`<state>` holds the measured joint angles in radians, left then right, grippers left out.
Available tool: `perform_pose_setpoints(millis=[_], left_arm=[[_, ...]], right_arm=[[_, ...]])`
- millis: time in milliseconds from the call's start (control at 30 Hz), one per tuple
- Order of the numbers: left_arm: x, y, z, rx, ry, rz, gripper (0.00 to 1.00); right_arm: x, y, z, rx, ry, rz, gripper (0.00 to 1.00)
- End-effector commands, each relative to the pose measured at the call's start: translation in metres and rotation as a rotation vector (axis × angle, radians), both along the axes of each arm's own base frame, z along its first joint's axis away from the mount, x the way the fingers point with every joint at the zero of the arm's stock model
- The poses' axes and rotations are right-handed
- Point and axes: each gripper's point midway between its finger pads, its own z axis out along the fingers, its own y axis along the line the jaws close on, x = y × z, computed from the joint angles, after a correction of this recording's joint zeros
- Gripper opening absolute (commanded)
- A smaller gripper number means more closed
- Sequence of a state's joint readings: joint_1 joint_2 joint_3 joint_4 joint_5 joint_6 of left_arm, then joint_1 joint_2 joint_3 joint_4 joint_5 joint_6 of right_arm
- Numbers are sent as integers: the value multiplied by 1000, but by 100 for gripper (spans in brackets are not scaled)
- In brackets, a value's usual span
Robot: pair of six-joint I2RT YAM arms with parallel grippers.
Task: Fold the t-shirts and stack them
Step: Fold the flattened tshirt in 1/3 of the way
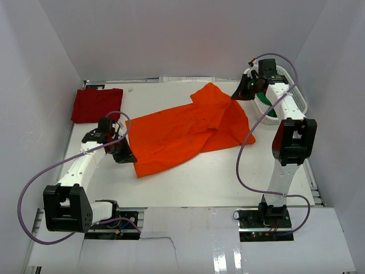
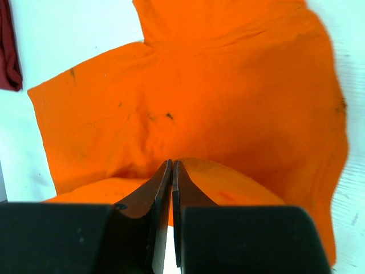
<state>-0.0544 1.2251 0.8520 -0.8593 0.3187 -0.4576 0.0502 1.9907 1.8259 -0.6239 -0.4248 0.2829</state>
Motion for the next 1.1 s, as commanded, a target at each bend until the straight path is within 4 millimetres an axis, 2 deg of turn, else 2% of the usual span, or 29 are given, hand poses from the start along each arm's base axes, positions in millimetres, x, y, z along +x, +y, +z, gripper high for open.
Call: perform_pose_setpoints(millis=[0,333,500,667,767,1067], left_arm=[[15,11,8,60,-48,8,5],[25,22,2,130,-47,18,4],[32,31,1,173,-48,32,5],[42,34,-1,182,-55,35,4],[49,35,-1,188,-57,38,4],[63,38,-12,207,-39,43,2]], right_arm=[[4,11,12,10,-30,44,8],[11,18,-4,3,-2,59,8],[17,19,-4,7,-1,61,8],[26,24,8,15,-19,72,8],[29,28,8,15,-17,80,8],[31,39,-7,31,8,106,8]])
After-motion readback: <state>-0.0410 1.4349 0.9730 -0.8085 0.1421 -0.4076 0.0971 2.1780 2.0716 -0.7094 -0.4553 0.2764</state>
